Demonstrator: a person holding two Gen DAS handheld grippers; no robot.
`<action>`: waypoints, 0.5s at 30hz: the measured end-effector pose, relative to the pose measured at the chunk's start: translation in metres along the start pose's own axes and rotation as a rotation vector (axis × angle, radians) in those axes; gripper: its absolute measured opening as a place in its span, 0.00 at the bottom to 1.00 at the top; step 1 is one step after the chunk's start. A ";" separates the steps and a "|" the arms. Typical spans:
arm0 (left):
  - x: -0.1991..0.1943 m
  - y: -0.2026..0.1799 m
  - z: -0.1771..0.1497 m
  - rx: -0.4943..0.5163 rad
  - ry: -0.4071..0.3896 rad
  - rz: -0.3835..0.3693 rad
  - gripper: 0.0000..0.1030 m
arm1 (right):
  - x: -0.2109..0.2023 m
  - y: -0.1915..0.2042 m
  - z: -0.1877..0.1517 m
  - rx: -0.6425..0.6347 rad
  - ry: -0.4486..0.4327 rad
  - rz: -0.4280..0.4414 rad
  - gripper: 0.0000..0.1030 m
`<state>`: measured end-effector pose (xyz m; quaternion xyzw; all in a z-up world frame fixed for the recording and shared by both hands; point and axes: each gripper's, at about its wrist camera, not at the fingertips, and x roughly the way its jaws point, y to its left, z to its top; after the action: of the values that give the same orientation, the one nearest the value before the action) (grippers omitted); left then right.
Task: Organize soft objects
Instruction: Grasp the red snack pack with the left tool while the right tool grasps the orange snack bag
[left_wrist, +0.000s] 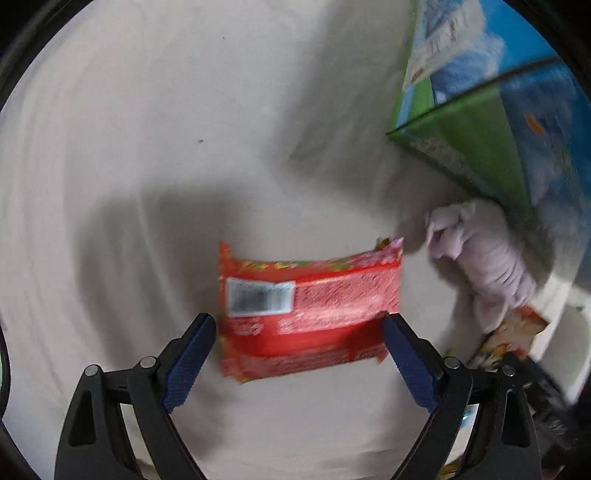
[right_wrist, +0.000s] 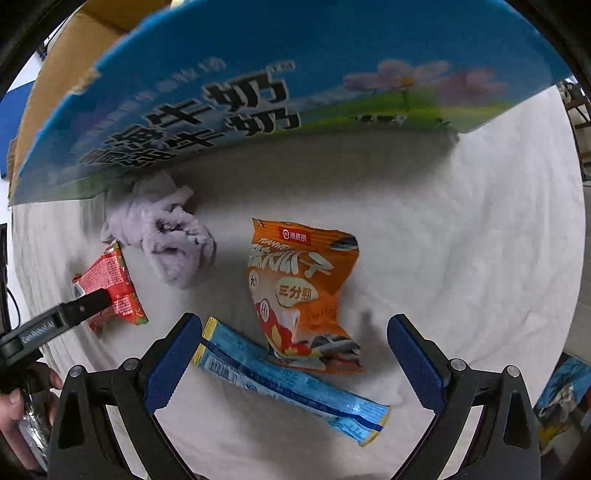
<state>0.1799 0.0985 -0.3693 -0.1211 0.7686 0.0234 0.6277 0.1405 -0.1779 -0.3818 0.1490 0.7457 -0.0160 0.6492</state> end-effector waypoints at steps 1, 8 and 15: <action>0.003 0.000 0.001 -0.004 0.003 -0.006 0.91 | 0.003 0.000 0.000 0.006 0.005 0.002 0.99; 0.016 -0.016 -0.008 0.060 -0.024 0.057 0.90 | 0.018 -0.003 -0.001 0.025 0.030 0.008 0.92; 0.015 -0.027 -0.021 0.105 -0.076 0.091 0.84 | 0.028 -0.003 -0.007 0.008 0.050 -0.041 0.51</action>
<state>0.1627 0.0657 -0.3761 -0.0517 0.7490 0.0163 0.6603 0.1300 -0.1736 -0.4080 0.1365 0.7644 -0.0288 0.6294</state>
